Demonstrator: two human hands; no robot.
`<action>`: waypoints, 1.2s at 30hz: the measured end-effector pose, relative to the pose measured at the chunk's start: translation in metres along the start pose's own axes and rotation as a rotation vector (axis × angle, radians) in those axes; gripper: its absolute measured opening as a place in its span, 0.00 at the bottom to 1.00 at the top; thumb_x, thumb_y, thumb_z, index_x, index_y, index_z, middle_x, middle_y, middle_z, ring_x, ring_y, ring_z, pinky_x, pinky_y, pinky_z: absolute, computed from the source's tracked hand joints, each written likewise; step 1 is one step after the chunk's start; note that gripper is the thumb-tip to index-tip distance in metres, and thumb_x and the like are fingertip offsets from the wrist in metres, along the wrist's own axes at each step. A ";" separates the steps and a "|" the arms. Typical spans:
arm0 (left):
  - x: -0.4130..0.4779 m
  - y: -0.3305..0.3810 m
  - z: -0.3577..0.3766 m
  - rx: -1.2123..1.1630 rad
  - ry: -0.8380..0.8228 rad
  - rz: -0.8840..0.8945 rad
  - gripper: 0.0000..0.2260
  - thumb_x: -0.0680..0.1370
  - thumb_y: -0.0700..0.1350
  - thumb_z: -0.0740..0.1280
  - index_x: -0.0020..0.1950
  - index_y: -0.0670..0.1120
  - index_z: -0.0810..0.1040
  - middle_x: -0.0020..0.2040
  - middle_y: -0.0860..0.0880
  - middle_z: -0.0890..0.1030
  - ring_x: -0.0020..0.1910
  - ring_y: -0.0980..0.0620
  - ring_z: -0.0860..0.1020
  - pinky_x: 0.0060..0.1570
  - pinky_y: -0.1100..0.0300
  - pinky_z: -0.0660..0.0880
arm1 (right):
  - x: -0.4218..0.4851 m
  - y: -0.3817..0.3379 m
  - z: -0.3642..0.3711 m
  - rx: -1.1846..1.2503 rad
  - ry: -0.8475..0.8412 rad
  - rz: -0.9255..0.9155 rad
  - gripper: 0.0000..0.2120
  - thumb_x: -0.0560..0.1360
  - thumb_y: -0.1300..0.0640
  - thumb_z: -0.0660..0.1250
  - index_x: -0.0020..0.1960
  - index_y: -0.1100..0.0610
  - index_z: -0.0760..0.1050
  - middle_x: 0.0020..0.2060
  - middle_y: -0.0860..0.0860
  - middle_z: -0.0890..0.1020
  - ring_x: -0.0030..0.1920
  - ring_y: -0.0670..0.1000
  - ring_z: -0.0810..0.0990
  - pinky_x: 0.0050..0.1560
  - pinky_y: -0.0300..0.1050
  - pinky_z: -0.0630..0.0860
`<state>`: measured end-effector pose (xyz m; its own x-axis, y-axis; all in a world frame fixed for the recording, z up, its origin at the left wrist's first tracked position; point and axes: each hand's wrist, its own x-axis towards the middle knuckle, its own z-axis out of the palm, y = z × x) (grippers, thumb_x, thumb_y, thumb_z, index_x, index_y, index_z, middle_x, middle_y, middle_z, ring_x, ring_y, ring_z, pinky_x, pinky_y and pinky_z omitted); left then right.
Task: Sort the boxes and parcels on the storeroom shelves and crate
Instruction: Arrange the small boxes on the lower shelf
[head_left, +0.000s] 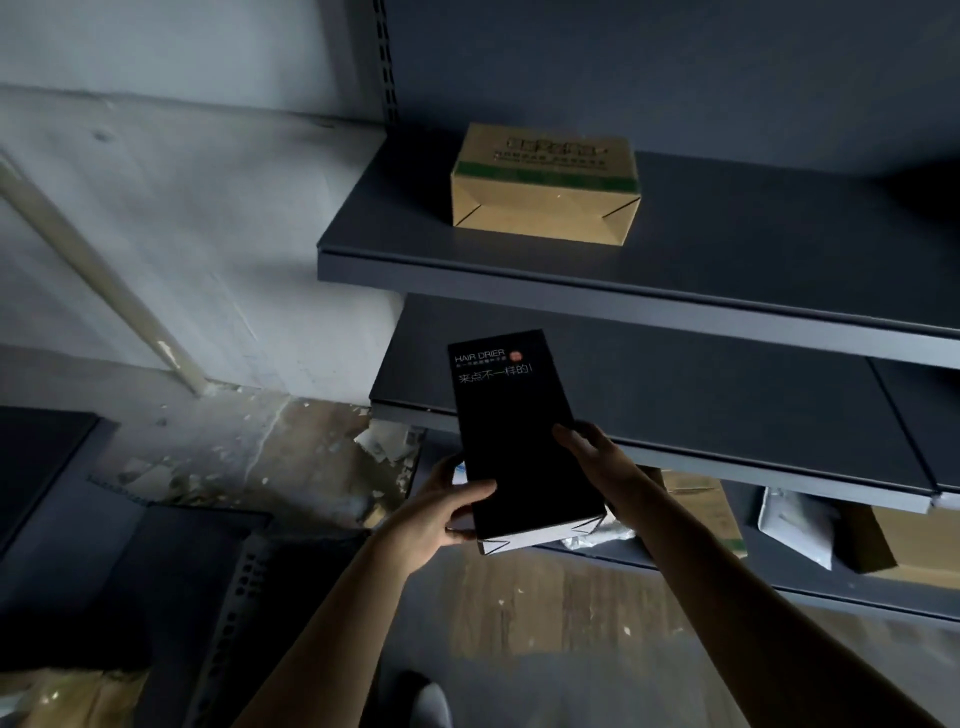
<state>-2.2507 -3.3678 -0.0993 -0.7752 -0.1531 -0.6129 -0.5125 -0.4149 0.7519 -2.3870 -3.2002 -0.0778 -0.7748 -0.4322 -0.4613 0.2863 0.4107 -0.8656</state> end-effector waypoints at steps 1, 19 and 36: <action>-0.007 0.002 0.004 -0.022 0.029 0.025 0.25 0.73 0.46 0.72 0.68 0.55 0.70 0.58 0.49 0.82 0.55 0.46 0.80 0.54 0.45 0.76 | -0.007 0.002 -0.005 0.046 -0.010 -0.031 0.15 0.80 0.57 0.62 0.65 0.61 0.70 0.60 0.57 0.78 0.60 0.55 0.77 0.52 0.36 0.74; -0.117 0.030 0.092 -0.166 0.383 0.540 0.15 0.76 0.39 0.69 0.59 0.54 0.76 0.48 0.57 0.85 0.45 0.58 0.84 0.38 0.65 0.77 | -0.090 -0.038 -0.058 0.294 -0.298 -0.236 0.17 0.79 0.53 0.65 0.65 0.56 0.70 0.54 0.51 0.82 0.47 0.43 0.83 0.41 0.37 0.79; -0.134 0.085 0.082 0.287 0.332 0.789 0.34 0.71 0.48 0.74 0.74 0.57 0.64 0.66 0.60 0.75 0.64 0.61 0.74 0.61 0.62 0.74 | -0.112 -0.123 -0.040 0.411 -0.033 -0.497 0.17 0.77 0.50 0.65 0.62 0.58 0.75 0.52 0.55 0.83 0.44 0.43 0.84 0.39 0.36 0.78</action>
<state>-2.2208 -3.3089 0.0668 -0.8168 -0.5678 0.1020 0.0163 0.1540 0.9879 -2.3575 -3.1702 0.0882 -0.8545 -0.5193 0.0133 0.0956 -0.1825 -0.9786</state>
